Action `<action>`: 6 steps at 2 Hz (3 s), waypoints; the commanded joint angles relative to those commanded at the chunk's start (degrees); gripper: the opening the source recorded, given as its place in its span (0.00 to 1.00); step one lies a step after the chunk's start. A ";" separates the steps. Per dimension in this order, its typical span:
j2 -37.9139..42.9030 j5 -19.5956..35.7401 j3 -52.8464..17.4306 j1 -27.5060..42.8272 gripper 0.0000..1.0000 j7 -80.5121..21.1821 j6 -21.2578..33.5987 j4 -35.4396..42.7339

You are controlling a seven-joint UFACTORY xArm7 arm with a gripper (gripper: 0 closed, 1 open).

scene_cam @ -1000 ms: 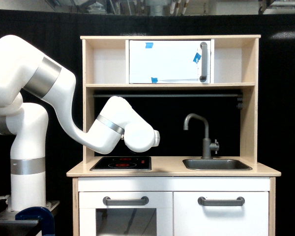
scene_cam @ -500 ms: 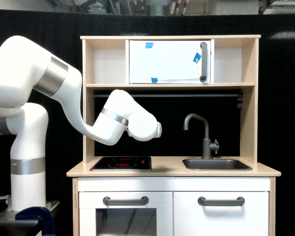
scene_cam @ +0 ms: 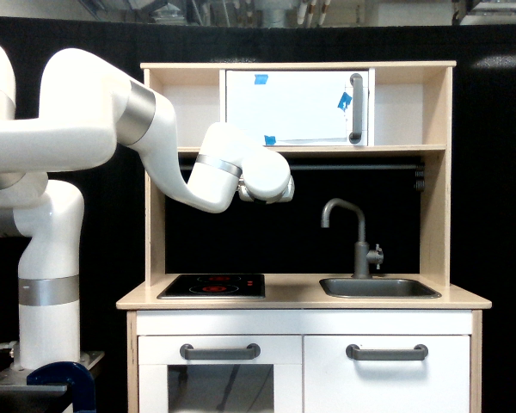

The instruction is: Turn on the faucet

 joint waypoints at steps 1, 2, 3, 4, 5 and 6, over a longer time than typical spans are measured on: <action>-3.19 0.12 -4.59 13.08 1.00 -2.61 -10.07 2.10; -7.29 -3.23 -10.31 25.75 1.00 -3.29 -16.46 7.98; -10.83 -6.76 -12.37 36.45 1.00 -1.42 -22.47 13.26; -13.16 -10.73 -14.22 42.62 1.00 0.73 -24.40 17.74; -13.21 -14.21 -15.11 40.41 1.00 3.35 -20.43 19.48; -14.27 -18.69 -17.14 39.55 1.00 5.79 -14.95 24.10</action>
